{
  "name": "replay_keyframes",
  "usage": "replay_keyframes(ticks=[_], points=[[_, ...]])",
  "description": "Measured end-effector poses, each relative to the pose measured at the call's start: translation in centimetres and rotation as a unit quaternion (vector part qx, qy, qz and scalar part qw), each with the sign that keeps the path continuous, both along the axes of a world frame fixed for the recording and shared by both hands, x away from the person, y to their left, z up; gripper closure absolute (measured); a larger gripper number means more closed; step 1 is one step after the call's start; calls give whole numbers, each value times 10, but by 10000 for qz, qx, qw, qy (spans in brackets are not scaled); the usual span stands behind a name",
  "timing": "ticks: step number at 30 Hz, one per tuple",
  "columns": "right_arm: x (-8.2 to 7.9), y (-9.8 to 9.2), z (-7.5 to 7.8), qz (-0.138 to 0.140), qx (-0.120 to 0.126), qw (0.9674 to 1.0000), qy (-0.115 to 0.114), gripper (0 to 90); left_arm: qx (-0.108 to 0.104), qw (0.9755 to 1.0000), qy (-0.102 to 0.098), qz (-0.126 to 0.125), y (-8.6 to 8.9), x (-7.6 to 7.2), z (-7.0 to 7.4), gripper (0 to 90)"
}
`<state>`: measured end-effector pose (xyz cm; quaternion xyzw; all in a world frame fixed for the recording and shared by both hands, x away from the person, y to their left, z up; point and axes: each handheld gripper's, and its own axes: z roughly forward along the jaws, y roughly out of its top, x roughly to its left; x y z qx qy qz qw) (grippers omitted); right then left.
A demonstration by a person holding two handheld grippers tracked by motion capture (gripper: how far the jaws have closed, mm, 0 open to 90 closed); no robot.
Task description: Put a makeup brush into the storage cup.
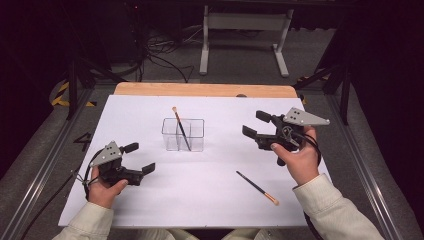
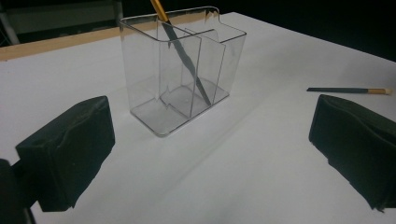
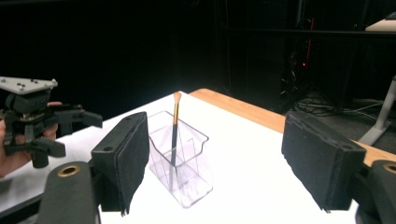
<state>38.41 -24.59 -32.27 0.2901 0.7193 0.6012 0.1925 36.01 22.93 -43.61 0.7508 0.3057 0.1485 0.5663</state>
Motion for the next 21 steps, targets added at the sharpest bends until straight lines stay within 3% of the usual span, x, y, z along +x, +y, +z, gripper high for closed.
replay_keyframes(ticks=[13,21], points=[[-14,-16,0,10,-495,9985,248,263,103,9999,-22,-102,-1,0,1,11],[-20,-20,-3,73,-766,9959,473,271,126,9998,-26,-154,-1,-1,1,14]])
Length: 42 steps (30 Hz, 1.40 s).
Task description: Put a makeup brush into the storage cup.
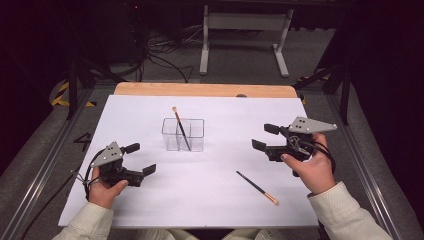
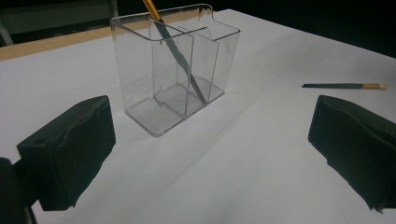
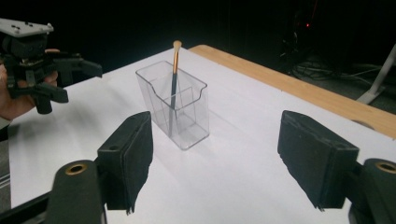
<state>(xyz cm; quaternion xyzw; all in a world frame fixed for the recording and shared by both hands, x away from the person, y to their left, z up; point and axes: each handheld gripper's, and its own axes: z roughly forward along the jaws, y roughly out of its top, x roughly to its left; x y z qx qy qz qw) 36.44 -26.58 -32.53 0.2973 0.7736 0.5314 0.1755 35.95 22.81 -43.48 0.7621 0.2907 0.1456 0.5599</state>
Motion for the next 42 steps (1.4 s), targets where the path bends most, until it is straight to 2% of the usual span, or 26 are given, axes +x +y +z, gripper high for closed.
replay_keyframes(ticks=[3,8,19,25,28,30,32,34,42], points=[[-2,-2,-1,17,-142,9998,105,271,-21,10000,0,-11,-1,0,0,14],[-6,-4,1,41,-244,9995,188,266,-14,10000,-4,-14,-1,0,0,14],[-10,-10,-4,12,-265,9993,247,247,21,10000,-6,-36,-1,0,0,13],[-13,-13,-3,-27,-475,9983,327,256,18,10000,5,-29,-1,-1,0,13],[-16,-13,-4,-4,-768,9958,498,292,39,10000,-4,-49,-1,-1,0,13],[-16,-13,-4,0,-823,9950,560,300,41,10000,-18,-44,-2,-1,1,13],[-17,-12,-8,47,-1060,9915,753,309,25,10000,-2,-50,-2,-1,0,13],[-18,-12,-9,67,-1137,9903,800,312,58,10000,7,-70,-2,-1,0,13],[-17,-6,-19,232,-1641,9789,1195,308,80,9999,10,-86,-2,-1,0,13]])
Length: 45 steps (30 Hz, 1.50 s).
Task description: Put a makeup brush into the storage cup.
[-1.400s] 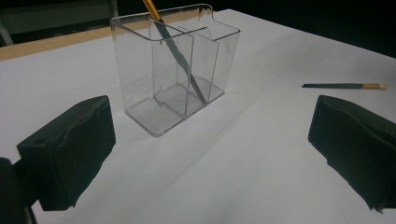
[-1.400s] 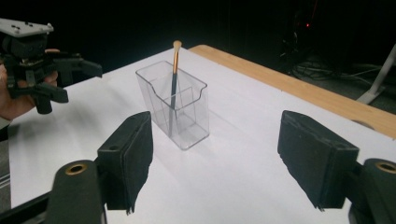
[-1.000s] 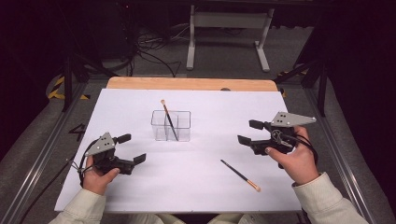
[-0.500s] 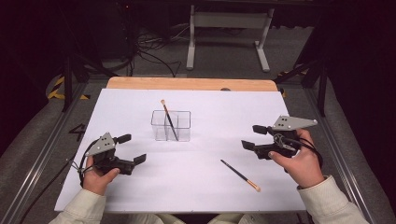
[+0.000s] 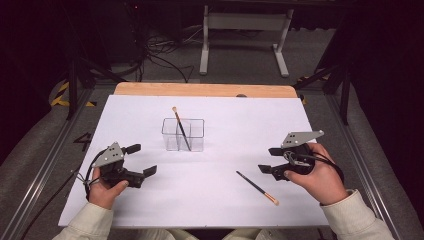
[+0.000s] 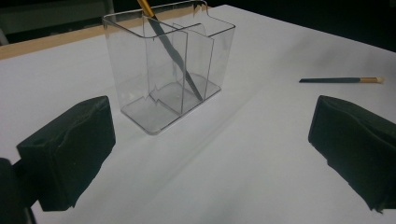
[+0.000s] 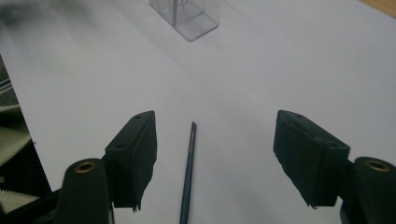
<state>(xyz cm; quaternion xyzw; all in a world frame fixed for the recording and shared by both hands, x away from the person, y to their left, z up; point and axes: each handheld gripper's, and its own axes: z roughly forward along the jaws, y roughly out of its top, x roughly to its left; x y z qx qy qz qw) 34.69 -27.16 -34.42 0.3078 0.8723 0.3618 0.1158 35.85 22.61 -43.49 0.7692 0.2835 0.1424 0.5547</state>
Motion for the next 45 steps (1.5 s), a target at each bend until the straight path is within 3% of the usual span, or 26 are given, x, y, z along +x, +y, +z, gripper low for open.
replay_keyframes(ticks=[9,13,15,16,24,33,40,45], points=[[1,5,-6,86,-404,9988,275,309,51,10000,10,16,1,0,-1,9],[0,8,-11,170,-713,9960,501,325,61,10000,8,-1,1,0,0,8],[0,9,-12,189,-755,9955,538,329,57,10000,23,2,1,0,-1,8],[1,12,-15,187,-897,9933,702,342,54,10000,19,4,1,0,-1,8],[1,19,-27,247,-1263,9856,1102,367,72,10000,13,10,1,-1,-1,8],[3,25,-38,300,-1525,9788,1335,366,76,10000,11,1,1,-1,-1,8],[7,31,-54,413,-1706,9709,1627,385,77,10000,14,-14,1,-1,-1,8],[7,36,-62,519,-1866,9653,1752,456,33,9999,70,78,1,0,-1,9]])
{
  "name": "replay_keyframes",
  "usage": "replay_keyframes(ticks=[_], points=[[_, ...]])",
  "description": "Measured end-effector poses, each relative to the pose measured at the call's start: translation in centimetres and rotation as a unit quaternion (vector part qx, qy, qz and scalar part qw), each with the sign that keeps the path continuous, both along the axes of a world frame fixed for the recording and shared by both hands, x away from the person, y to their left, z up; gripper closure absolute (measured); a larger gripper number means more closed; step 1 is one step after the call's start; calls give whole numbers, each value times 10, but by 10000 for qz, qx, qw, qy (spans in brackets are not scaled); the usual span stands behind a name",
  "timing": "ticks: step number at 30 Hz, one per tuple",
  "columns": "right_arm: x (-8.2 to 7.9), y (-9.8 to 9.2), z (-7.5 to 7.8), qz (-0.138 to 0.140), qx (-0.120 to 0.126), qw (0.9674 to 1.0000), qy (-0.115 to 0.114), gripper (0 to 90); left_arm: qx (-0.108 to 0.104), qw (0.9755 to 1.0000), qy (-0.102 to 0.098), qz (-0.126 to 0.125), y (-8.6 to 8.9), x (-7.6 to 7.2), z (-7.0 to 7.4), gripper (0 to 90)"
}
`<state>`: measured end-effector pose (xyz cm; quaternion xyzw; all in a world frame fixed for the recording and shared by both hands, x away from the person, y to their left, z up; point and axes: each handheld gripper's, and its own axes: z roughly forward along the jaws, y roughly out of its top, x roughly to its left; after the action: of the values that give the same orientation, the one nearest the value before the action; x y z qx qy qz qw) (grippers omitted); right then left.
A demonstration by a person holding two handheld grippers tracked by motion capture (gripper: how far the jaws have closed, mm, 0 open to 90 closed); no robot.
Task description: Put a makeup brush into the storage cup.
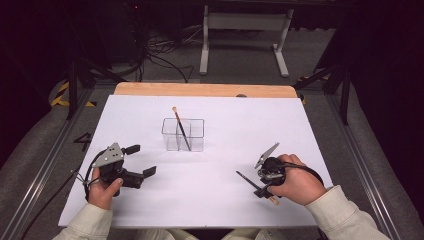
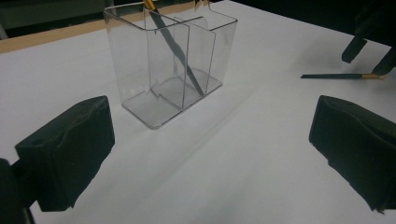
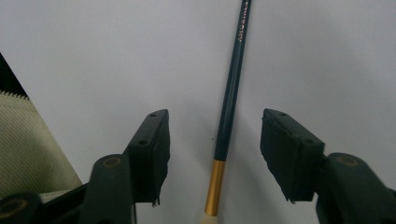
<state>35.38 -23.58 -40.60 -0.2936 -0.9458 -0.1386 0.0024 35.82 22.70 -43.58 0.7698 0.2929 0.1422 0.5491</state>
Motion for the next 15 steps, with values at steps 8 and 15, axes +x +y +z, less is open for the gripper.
replay_keyframes(ticks=[8,15], points=[[0,3,-5,91,-402,9991,79,552,42,9998,-49,173,-1,1,0,14],[-2,5,-10,208,-663,9974,188,638,-10,9997,-66,249,2,0,1,48]])
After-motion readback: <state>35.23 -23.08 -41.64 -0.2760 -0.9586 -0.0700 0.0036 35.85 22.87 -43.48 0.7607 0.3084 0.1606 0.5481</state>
